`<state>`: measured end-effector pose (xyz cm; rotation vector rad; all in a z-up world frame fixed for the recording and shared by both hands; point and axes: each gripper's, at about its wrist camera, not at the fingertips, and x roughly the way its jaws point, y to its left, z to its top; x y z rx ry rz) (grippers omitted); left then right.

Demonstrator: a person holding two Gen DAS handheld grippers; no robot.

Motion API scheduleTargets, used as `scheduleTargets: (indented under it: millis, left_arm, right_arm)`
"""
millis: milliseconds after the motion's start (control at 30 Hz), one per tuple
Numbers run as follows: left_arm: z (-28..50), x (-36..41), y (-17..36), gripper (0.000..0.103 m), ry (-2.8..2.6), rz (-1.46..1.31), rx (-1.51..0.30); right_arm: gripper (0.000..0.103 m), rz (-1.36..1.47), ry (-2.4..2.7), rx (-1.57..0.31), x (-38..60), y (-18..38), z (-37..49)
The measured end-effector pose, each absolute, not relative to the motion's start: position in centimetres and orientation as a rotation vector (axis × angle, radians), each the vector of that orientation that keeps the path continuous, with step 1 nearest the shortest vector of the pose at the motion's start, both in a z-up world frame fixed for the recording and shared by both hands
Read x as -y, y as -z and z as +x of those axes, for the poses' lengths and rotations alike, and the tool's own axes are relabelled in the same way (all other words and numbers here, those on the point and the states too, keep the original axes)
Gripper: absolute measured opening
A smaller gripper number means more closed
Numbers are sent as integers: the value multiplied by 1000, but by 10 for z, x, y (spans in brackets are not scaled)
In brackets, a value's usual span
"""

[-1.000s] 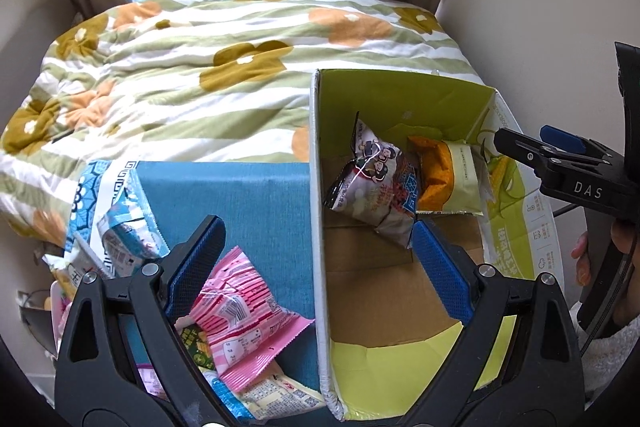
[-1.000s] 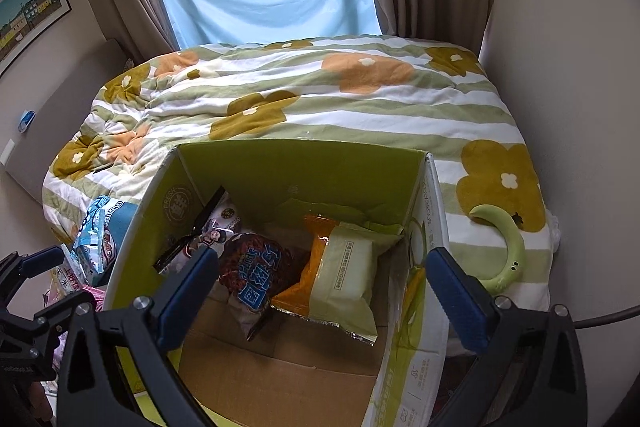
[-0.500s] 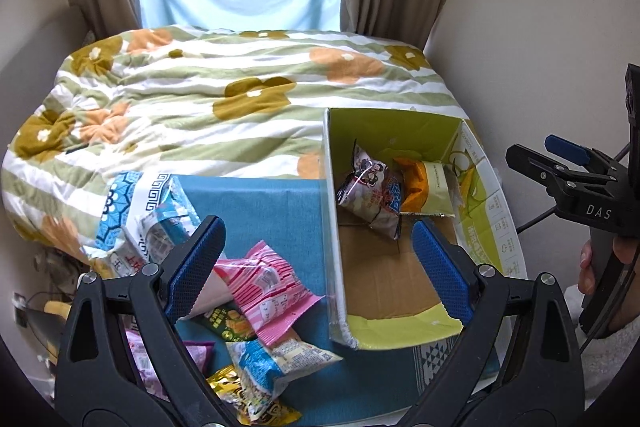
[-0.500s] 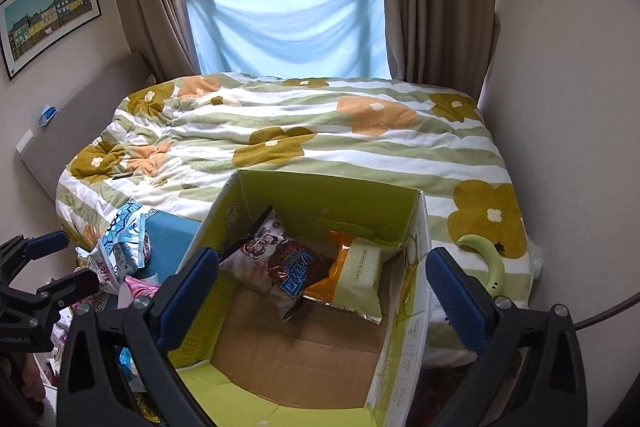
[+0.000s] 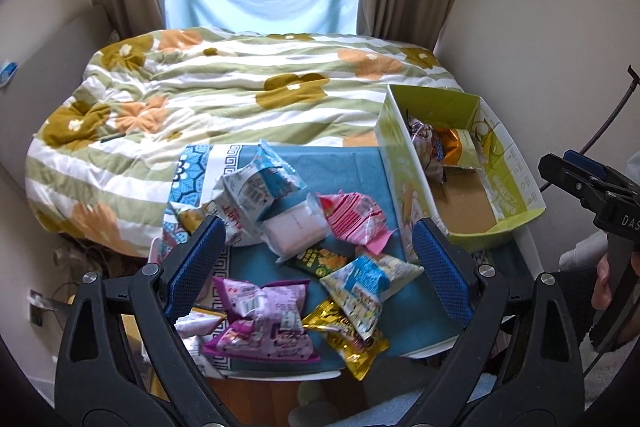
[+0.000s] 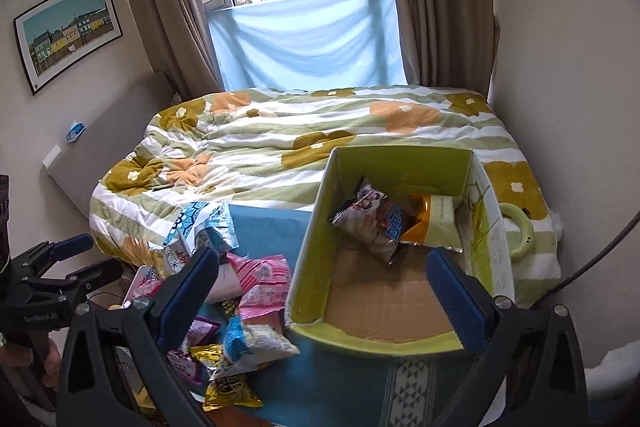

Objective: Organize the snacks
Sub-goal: 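Move both tools back from the box toward the snack pile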

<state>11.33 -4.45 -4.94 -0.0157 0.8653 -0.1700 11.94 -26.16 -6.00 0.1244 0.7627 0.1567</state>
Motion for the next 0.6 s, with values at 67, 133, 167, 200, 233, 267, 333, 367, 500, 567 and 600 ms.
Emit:
scheduleTargets:
  millis: [67,133,167,200,233,267,333,367,500,567,600]
  left_arm:
    - [102,28,55,94,170,-17,-873]
    - [94,14,62,94,176,-21,-884]
    - [89,10,67,94,176,-20,-890]
    - [86,6,71,94,179,-18,-895]
    - [84,2,76,94,183,-15,-901]
    - [82,-1,82,94,187,-13,-909]
    - [80,-4,93,94,193,-8,-928]
    - [80,-4,99,94,198,-5,-938]
    - [84,5,126,94,208,13,-985]
    - [88,12,142,94,201,25,-1005]
    - [90,16,149,94,192,33,-1014]
  right_arm:
    - [103,129,-147,-764,245,64,108]
    - [103,133,-127,-764,229,69,97]
    - [103,141,-122,-766,223,72,92]
    - [103,152,-114,-770,218,75,87]
    - [103,162,-105,-775,212,79,83]
    - [103,171,-99,-783,208,83,80]
    - [103,188,-84,-802,200,93,74]
    - [103,197,-80,-815,196,98,73]
    - [103,252,-70,-864,189,119,67]
    - [103,284,-66,-888,188,132,67]
    - [103,296,-68,-901,187,140,68]
